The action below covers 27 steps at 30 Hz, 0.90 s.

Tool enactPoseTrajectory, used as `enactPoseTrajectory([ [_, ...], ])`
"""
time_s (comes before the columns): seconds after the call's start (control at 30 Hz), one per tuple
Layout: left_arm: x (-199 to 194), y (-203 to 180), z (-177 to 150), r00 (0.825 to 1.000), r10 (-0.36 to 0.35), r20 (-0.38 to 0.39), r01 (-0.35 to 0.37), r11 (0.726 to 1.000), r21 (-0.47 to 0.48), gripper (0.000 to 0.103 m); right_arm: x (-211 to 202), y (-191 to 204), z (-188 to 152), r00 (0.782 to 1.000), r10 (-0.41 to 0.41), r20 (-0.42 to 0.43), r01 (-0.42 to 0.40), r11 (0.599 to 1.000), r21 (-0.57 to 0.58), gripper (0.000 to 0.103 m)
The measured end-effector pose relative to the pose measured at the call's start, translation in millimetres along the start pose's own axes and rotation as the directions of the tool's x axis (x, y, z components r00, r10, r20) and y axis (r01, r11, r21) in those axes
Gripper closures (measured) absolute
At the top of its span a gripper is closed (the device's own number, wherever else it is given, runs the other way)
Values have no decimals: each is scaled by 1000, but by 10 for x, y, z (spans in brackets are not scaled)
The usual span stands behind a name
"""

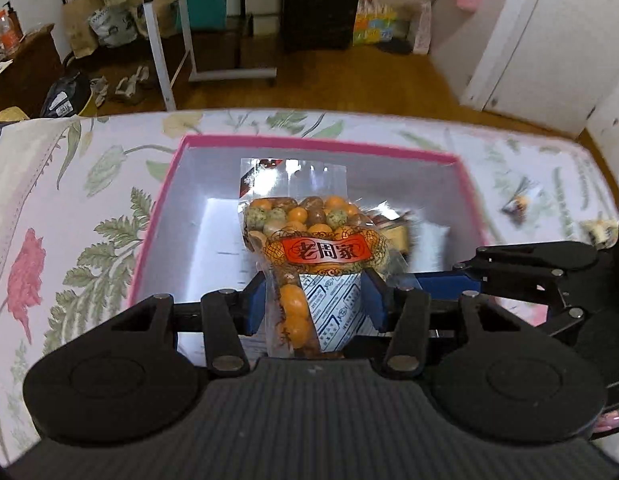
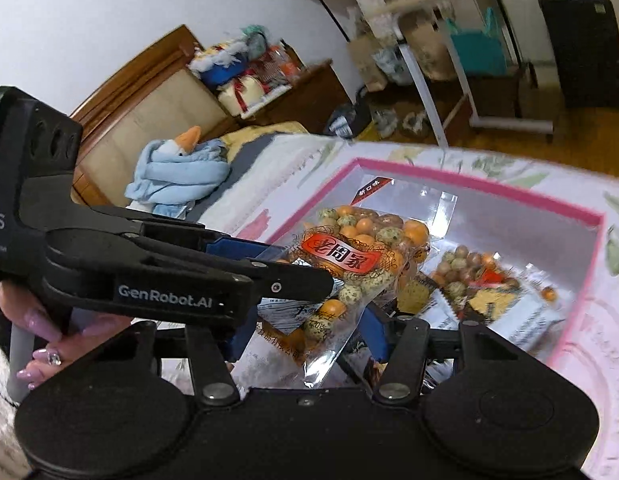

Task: Organize snacks
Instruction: 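Lift the peanut bag with the left tool and drop it into the pink box, then reach the left tool to the white wrapped bar and grasp it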

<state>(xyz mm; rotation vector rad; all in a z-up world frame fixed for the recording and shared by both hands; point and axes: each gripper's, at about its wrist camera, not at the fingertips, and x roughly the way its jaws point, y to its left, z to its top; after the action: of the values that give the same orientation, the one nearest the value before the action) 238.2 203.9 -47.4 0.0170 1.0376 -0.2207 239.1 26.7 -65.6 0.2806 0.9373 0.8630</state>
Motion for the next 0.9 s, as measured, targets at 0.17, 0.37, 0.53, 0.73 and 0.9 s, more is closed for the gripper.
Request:
enactPoseTrajectory([
  [0.17,243,102,59,998,59,-33,-58,998,17,55,267,-70,4,1000,-6,-7,6,999,44,42],
  [0.37,219,100,67,986,157,56,-159,987,31,44,301,-46,-33,998,-68,-12,68,998,-2,41],
  [0.53,120,88,27,991,124,57,-124,992,7,43,-72,-51,-157,992,-127,-5,126,991,-53,41],
  [0.73,-75,-197,-58,996,43,73,-48,997,57,45,-857,-218,-301,976,-209,68,211,977,-38,41],
  [0.9,-220,-570,0,993,-76,85,69,994,83,46,-1501,-445,-318,941,-310,137,312,950,2,38],
])
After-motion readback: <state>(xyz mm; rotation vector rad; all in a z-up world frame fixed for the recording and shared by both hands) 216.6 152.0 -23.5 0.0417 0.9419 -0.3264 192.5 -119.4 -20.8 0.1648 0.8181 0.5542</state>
